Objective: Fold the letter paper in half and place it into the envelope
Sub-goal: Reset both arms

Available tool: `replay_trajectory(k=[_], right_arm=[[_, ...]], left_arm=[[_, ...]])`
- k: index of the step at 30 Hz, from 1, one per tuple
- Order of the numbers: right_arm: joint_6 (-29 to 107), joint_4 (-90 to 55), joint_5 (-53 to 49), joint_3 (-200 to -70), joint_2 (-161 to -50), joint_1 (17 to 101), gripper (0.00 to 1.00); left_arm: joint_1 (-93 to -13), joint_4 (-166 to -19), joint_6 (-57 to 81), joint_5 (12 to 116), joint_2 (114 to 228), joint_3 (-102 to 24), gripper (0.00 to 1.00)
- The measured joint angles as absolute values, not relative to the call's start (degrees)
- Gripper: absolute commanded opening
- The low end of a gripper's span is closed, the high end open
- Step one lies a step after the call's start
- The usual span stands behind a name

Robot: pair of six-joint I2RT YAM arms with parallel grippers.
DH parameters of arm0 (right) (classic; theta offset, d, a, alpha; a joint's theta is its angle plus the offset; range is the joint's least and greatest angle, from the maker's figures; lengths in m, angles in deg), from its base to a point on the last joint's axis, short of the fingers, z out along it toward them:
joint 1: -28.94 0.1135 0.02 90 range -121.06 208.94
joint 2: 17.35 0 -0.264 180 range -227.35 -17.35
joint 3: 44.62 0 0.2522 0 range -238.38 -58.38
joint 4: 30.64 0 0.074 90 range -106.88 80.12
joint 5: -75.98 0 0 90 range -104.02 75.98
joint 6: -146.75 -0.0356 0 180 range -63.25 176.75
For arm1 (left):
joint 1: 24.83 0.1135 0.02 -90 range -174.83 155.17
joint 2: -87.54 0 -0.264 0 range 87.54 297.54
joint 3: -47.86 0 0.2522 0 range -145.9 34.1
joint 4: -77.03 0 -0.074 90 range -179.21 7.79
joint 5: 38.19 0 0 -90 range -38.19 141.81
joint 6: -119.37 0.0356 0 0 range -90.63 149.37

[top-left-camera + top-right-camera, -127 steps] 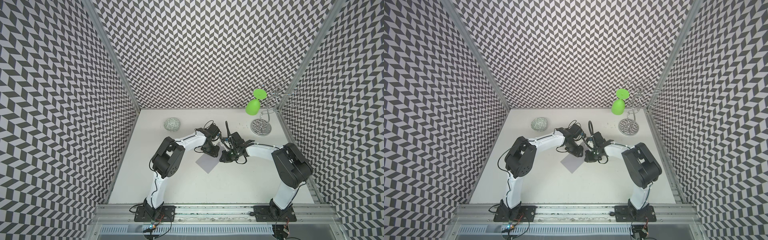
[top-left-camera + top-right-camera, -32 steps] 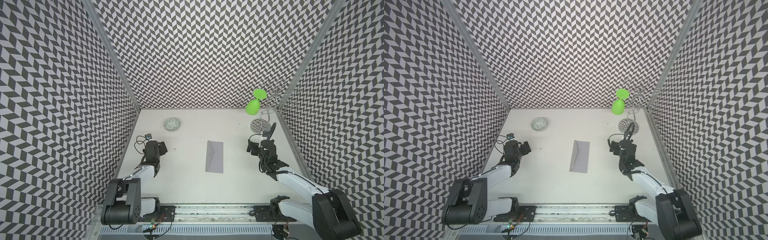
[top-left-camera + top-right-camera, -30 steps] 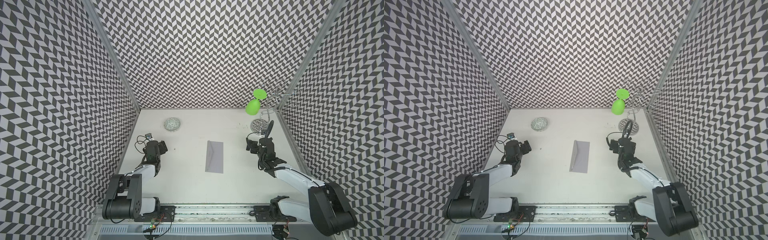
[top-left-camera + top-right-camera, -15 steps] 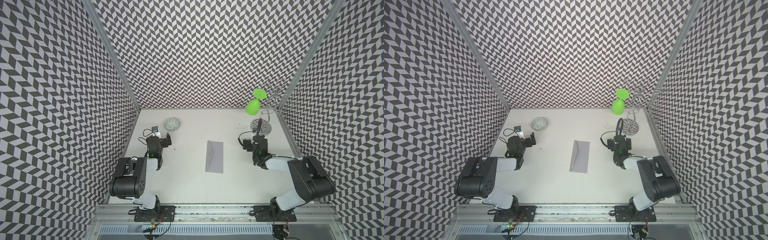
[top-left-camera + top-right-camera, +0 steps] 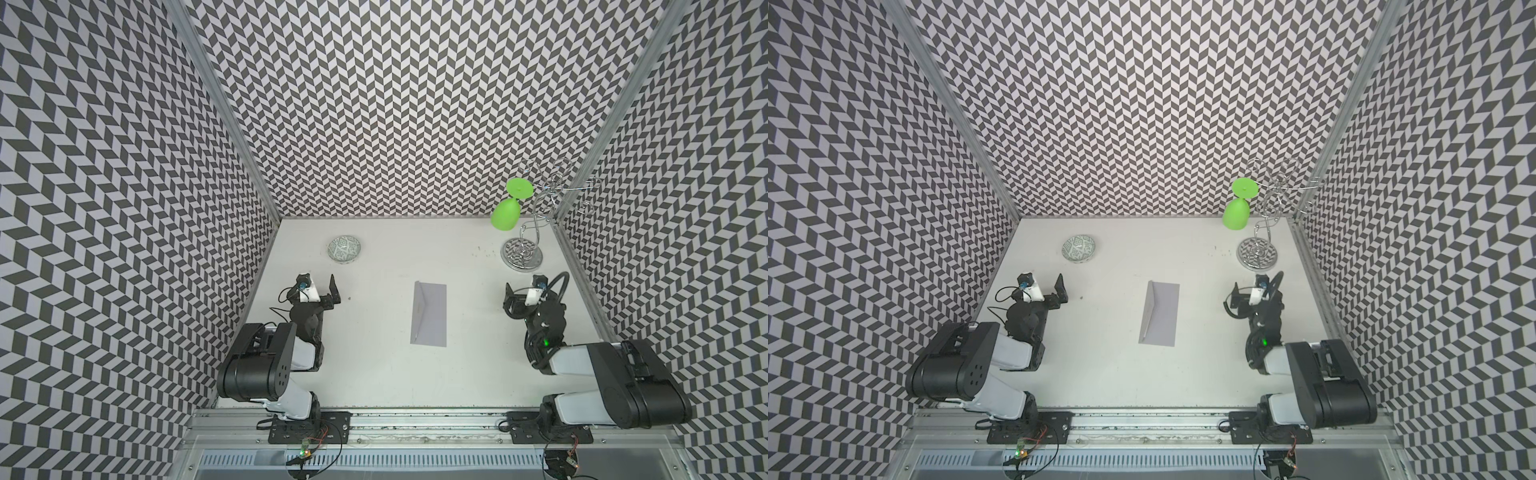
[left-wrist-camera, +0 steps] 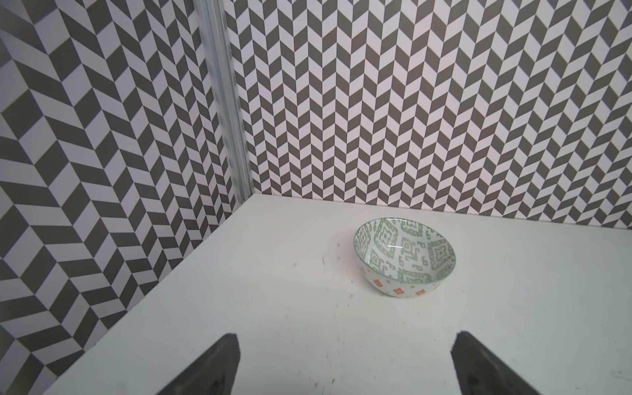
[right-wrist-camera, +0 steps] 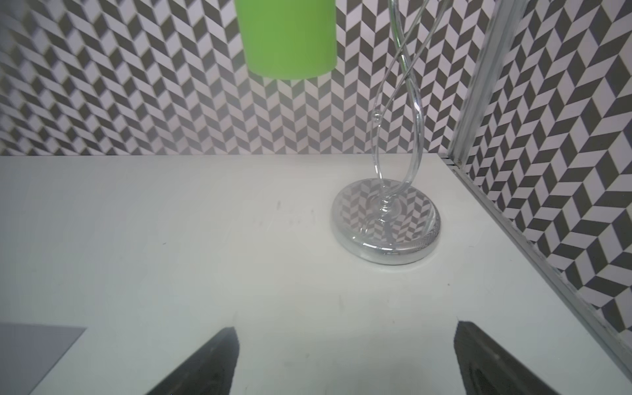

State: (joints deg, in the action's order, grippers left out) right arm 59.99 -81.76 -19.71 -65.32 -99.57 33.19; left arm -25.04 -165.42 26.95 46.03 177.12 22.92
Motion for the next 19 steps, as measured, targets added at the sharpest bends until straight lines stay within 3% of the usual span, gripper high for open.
replay_trajectory(k=[4,19], right_arm=[[59.47,-83.49,-17.92,-69.28,-106.43,32.75,0.99],[58.2,-87.01,-15.65,-73.06,-106.21,31.24,1.0]], left_arm=[[-25.15,-166.4,26.97,45.66,177.12,23.06,0.99],[-26.33,-163.21,28.07,44.3,177.12,20.85,0.99]])
